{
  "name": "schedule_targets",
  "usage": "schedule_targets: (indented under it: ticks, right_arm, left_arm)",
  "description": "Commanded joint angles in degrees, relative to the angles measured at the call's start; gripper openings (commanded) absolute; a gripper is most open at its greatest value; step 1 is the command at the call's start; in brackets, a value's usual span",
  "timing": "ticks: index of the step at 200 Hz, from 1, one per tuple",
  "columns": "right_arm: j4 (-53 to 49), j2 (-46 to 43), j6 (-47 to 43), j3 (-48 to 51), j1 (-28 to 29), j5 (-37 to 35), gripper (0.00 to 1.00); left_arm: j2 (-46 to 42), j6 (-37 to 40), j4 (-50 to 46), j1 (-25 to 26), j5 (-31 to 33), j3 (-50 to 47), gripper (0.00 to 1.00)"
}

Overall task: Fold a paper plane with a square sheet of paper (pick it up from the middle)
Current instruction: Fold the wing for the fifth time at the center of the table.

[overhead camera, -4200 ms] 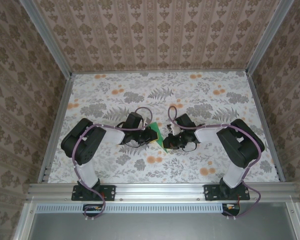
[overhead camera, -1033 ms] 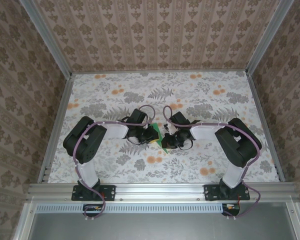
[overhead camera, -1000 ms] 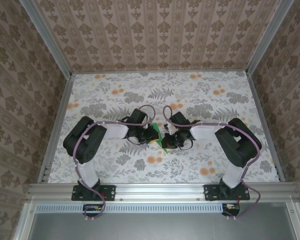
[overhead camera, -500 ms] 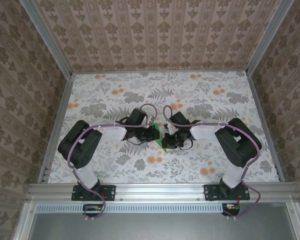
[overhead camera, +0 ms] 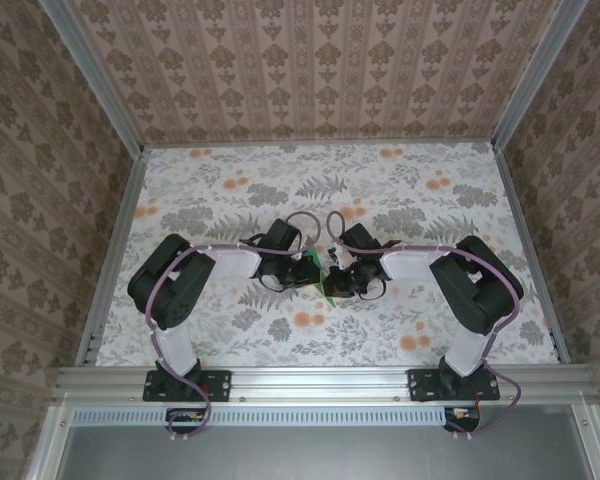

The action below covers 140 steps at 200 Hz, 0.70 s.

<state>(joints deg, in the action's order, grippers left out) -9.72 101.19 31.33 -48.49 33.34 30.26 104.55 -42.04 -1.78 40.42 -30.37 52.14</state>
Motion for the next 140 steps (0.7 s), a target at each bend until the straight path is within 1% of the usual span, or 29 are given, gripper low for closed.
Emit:
schedule_targets:
  ticks: [1,27,73,88,93,140]
  right_arm:
    - [-6.4,3.4,-1.7,4.9,0.1,-6.4,0.07]
    - [-6.5,3.7,-2.3,6.9,0.1,-6.9,0.07]
    - [-5.5,4.4,-2.0,8.4,0.0,-6.5,0.07]
    - [-5.3,4.5,-1.8,8.5,0.1,-6.4,0.07]
    - [-5.3,4.6,-1.9,8.4,0.1,-6.3,0.07]
    - [-5.3,4.4,-1.8,8.1,0.1,-6.1,0.07]
  left_arm:
    - [2.1,7.2,-7.0,-3.2,4.4,1.7,0.12]
    - [3.7,11.3,-8.3,-6.7,3.2,3.3,0.13]
    - [6.1,15.0,-10.1,-13.0,2.8,5.2,0.12]
    - [6.9,15.9,-10.8,-13.9,2.9,5.7,0.13]
    - [7.1,16.3,-11.3,-15.8,3.0,6.1,0.13]
    - [8.3,18.2,-14.0,-19.4,4.5,9.3,0.12]
